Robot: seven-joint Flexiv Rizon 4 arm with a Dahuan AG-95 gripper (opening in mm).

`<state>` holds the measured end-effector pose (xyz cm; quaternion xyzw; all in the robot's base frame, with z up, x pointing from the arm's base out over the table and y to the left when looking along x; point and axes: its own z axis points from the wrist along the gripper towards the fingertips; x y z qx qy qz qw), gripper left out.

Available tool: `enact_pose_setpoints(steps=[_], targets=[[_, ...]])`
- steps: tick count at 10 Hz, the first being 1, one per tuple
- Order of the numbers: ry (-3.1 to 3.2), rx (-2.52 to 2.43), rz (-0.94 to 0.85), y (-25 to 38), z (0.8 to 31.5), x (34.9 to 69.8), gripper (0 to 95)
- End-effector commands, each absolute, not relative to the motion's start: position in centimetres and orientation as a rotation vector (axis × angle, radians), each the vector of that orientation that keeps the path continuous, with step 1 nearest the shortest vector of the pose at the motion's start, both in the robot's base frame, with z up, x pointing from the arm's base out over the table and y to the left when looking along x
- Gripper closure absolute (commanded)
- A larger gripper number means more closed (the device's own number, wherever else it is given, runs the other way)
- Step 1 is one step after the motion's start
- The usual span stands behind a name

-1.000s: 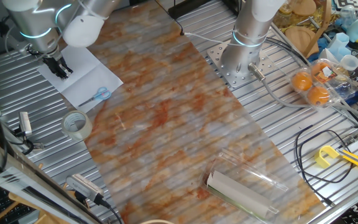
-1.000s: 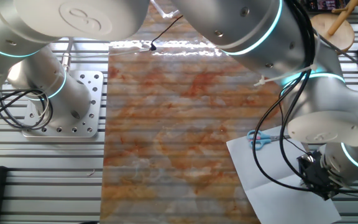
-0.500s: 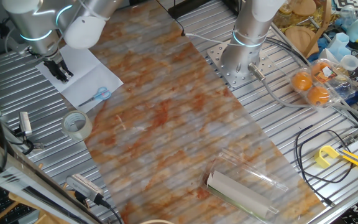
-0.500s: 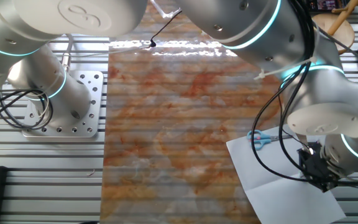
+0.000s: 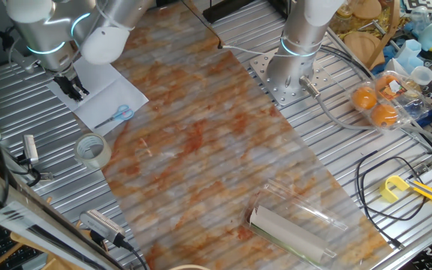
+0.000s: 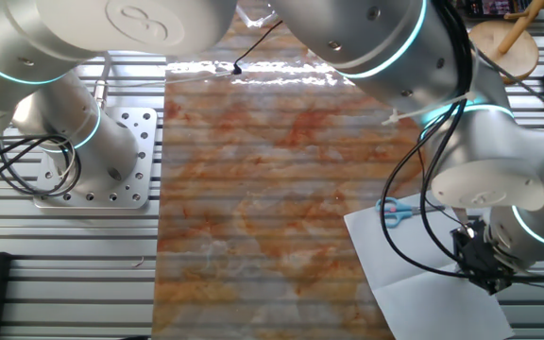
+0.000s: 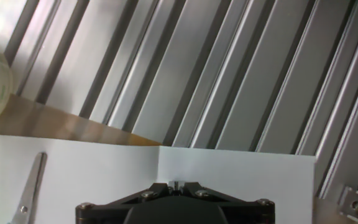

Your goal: Unfold a piece of paper

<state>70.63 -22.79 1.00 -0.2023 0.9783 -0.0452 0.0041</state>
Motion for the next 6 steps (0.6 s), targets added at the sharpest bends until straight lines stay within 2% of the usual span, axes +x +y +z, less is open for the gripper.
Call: enact_pose_setpoints(steps=[1, 6], targets=[[3.064, -0.636, -0.144, -22.9, 1.0, 70.6, 95.0], [3.056, -0.73, -0.163, -25.2, 2.2, 70.1, 95.0]])
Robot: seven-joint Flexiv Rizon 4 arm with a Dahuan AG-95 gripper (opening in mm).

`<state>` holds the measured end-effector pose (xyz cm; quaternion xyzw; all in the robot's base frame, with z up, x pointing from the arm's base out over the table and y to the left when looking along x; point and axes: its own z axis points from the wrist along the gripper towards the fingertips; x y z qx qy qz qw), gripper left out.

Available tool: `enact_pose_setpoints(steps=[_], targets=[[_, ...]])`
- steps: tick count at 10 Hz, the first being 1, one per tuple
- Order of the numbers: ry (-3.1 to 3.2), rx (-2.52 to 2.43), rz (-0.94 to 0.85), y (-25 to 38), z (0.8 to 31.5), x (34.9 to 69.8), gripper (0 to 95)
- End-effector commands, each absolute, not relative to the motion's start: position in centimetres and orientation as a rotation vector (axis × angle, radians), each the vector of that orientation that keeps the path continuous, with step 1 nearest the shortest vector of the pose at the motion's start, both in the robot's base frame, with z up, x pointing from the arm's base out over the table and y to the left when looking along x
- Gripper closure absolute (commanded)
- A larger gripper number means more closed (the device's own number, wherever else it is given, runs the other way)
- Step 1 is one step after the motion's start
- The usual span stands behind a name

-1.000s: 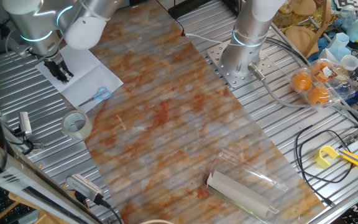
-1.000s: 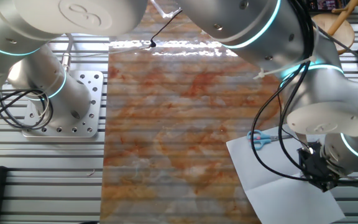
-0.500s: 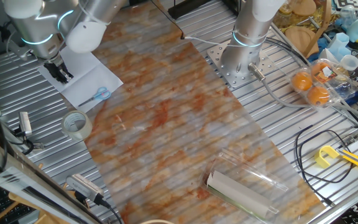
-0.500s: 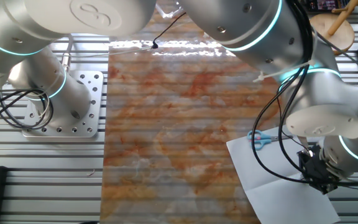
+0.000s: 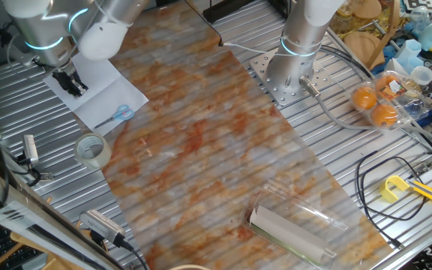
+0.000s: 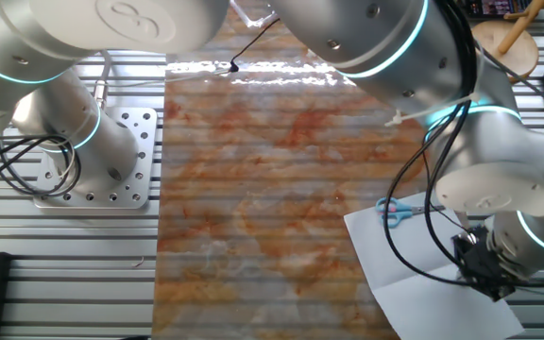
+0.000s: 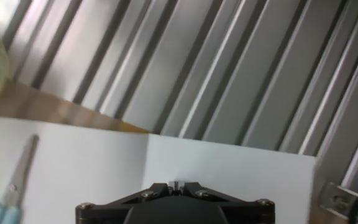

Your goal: Unfold a piece of paper

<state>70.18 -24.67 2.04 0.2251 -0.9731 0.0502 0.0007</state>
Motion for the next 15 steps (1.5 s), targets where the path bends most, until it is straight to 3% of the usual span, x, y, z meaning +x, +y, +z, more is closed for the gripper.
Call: enact_pose_setpoints(steps=[1, 15], targets=[[-3.036, 0.758, 0.171, -26.0, 2.3, 70.0, 95.0], [-2.986, 0.961, 0.173, -33.9, 2.2, 64.4, 95.0]])
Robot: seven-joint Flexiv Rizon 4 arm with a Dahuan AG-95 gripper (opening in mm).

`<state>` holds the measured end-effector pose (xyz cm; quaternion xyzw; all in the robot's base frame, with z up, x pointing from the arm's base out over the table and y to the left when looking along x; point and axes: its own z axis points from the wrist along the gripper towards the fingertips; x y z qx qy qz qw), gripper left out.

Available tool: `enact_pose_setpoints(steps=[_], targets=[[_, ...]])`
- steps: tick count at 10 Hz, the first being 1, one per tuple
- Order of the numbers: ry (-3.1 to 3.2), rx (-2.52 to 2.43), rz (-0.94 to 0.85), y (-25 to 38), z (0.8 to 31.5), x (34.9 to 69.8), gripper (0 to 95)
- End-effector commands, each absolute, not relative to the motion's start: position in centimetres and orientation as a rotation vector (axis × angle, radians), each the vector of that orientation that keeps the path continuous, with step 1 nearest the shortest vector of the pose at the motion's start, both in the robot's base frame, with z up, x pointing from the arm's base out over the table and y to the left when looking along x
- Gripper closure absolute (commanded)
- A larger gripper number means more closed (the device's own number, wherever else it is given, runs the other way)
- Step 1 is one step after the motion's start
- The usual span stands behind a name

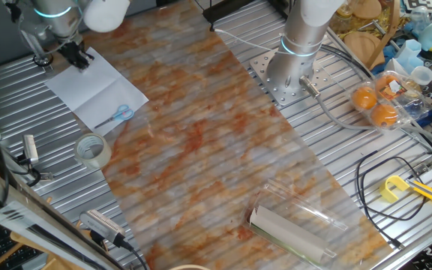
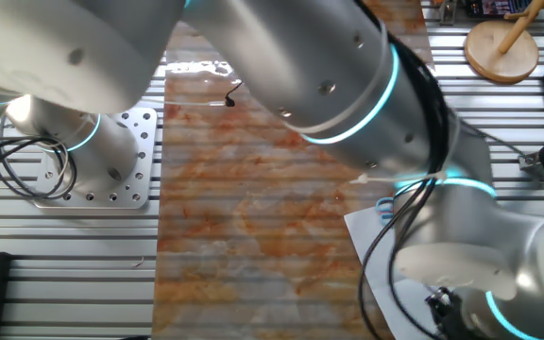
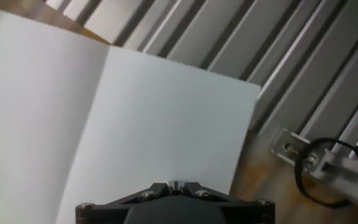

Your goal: Unfold a piece of paper

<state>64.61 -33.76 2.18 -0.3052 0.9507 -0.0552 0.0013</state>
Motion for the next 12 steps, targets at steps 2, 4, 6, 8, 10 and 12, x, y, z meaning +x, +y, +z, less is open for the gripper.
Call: enact_pose_setpoints(steps=[2, 4, 6, 8, 10, 12], targets=[[2.981, -0.977, -0.17, -34.7, 2.5, 63.5, 95.0], [2.98, -0.981, -0.172, -35.3, 2.8, 62.7, 95.0], [2.978, -0.997, -0.171, -36.1, 3.0, 61.4, 95.0], [2.977, -1.0, -0.177, -36.6, 2.8, 59.9, 95.0], [2.974, -1.002, -0.179, -36.8, 2.6, 59.2, 95.0], [2.972, -1.006, -0.184, -37.1, 2.2, 59.0, 95.0]])
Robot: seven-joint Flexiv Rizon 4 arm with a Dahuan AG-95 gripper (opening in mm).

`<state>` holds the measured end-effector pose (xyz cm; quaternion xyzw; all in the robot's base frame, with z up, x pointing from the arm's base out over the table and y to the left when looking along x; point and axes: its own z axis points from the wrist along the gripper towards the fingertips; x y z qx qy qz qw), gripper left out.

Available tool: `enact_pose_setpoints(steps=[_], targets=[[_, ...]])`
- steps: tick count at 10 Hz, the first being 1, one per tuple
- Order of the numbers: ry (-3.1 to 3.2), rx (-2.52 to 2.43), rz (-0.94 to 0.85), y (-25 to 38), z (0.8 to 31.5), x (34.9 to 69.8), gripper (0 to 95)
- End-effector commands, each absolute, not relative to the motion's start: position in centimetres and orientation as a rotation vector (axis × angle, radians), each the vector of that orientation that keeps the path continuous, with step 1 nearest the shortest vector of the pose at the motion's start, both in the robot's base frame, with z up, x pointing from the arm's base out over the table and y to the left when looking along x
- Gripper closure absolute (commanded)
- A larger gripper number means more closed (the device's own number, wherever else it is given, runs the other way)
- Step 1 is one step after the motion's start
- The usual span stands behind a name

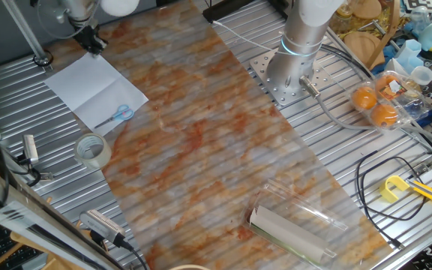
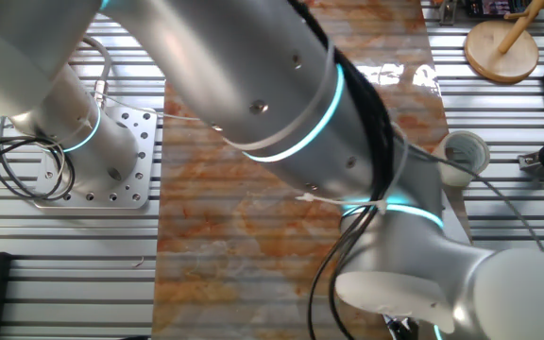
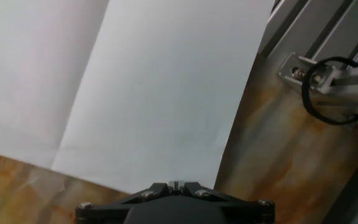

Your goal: Unfold a piece of paper

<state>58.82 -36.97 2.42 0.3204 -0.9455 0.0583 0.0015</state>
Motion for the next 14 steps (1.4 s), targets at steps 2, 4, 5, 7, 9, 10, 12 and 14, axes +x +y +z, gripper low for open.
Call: enact_pose_setpoints(steps=[2, 4, 5, 7, 9, 10, 12, 14], targets=[[-2.976, 1.007, 0.185, -37.1, 1.9, 59.0, 95.0], [-2.98, 1.009, 0.184, -37.1, 1.8, 59.0, 95.0], [-2.981, 1.009, 0.183, -37.1, 1.9, 59.2, 95.0], [-2.98, 1.009, 0.177, -37.0, 2.3, 60.4, 95.0], [-2.979, 1.004, 0.158, -36.5, 2.5, 62.6, 95.0], [-2.979, 0.999, 0.149, -36.3, 2.5, 63.3, 95.0], [-2.983, 0.984, 0.136, -35.5, 2.4, 64.9, 95.0], [-2.991, 0.964, 0.136, -34.6, 2.0, 66.1, 95.0]])
